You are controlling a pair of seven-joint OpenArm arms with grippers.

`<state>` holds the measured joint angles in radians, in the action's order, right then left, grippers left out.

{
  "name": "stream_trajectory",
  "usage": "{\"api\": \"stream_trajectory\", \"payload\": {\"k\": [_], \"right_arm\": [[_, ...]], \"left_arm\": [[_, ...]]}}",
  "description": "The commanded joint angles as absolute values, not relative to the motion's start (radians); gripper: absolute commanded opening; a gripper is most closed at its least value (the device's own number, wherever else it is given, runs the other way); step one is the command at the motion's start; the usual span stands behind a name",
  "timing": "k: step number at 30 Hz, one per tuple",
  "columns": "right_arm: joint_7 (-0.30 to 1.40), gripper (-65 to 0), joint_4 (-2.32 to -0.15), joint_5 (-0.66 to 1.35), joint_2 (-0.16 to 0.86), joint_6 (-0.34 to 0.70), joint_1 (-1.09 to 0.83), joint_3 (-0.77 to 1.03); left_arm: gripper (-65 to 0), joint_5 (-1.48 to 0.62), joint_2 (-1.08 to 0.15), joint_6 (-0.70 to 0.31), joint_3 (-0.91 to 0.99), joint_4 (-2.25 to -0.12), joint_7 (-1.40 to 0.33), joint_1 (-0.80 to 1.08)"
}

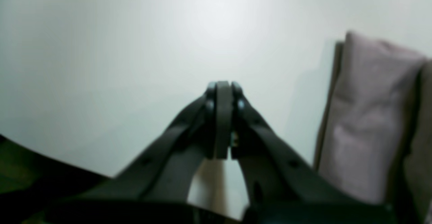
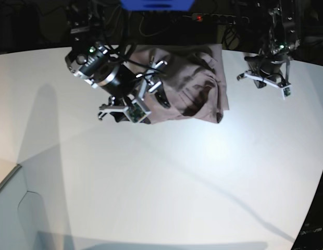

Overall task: Layout the t-shirt on the table in an organized manner, then fold the t-shirt properly
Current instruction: 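Lay the shirt end down over the folded stack with the right gripper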

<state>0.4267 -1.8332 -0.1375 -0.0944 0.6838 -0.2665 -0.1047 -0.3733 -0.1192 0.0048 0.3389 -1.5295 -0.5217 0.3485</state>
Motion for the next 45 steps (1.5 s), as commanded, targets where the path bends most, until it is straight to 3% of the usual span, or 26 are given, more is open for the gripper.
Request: {"api": "stream_trajectory", "payload": {"k": [1,7,14,27,35,45], "right_arm": [[0.401,-37.3,-1.854,-0.12,-0.101,0.698,-0.26,-0.096],[0.401,-53.5,-1.811,-0.122,-0.102,0.698,-0.283,-0.096],[0.401,-61.7,-1.733,-0.122,-0.099,0.698,-0.328,-0.173],[0.4,-62.0,-1.75,-0.124,-0.042,0.698,-0.392,-0.529],[0.401,-62.0,-1.804,-0.125,-0.038,0.698,-0.415,-0.507],[0.401,-61.9,-1.805,-0.125,-0.033,0.698,-0.415,-0.341]], "left_arm": [[-65.0,-0.378,-0.125,0.001,0.34,-1.56,-0.504,0.343],[-65.0,-0.378,-0.125,0.001,0.34,-1.583,-0.504,0.344],[-65.0,-0.378,-0.127,0.001,0.34,-1.583,-0.504,0.344],[-64.9,-0.378,-0.127,0.001,0.47,-1.583,-0.504,0.338],[-64.7,-0.397,-0.127,-0.001,0.541,-1.583,-0.504,0.337],[-64.5,-0.691,-0.214,-0.001,0.559,-1.583,-0.506,0.349]]}}
